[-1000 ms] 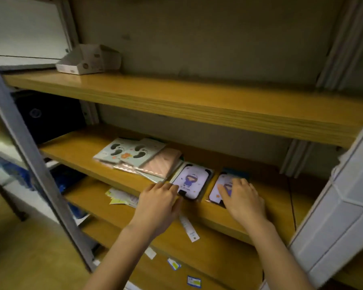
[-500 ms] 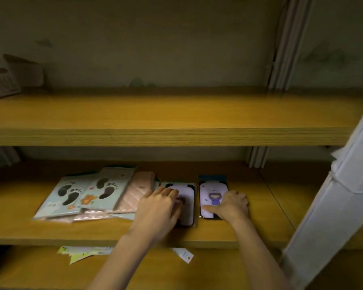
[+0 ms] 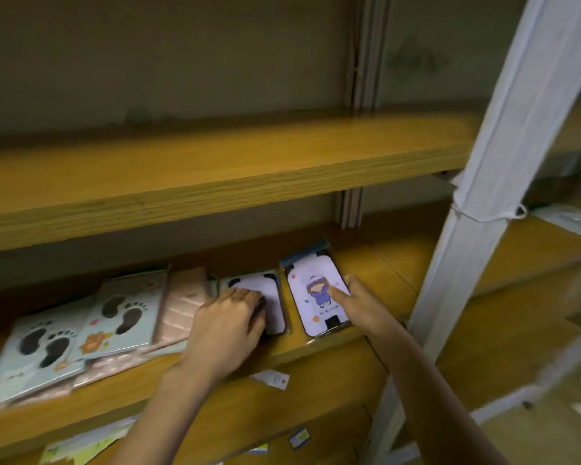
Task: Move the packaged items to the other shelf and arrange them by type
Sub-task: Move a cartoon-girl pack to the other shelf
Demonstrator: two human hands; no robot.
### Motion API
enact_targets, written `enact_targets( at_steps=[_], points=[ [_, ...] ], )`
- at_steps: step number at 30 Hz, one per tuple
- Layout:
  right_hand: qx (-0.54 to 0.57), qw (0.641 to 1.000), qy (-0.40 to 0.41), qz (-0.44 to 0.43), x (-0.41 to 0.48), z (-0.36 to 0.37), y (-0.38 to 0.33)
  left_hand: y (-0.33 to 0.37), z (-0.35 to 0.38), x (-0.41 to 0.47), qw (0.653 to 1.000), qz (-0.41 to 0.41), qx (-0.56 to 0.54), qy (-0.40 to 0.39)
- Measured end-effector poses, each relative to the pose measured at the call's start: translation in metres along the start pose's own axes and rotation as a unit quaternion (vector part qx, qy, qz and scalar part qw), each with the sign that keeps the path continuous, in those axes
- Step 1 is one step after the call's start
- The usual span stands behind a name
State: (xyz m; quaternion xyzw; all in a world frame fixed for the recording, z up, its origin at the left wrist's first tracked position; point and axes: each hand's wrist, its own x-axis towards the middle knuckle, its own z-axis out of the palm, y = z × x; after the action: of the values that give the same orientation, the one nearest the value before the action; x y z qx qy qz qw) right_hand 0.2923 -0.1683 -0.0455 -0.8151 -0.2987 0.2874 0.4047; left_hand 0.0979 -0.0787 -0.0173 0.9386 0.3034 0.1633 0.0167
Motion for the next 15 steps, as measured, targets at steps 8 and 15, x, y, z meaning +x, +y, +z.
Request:
enact_targets(
  at_steps=[8, 15],
  points=[
    [0.131, 0.991, 0.0, -0.02, -0.089, -0.068, 0.031, 0.048, 0.003, 0.012, 0.993, 0.106, 0.043, 0.013],
    [0.164, 0.986, -0.008, -0.024, -0.132, -0.123, 0.082, 0.12, 0.011, 0.01, 0.987, 0.157, 0.014, -0.004]
  ],
)
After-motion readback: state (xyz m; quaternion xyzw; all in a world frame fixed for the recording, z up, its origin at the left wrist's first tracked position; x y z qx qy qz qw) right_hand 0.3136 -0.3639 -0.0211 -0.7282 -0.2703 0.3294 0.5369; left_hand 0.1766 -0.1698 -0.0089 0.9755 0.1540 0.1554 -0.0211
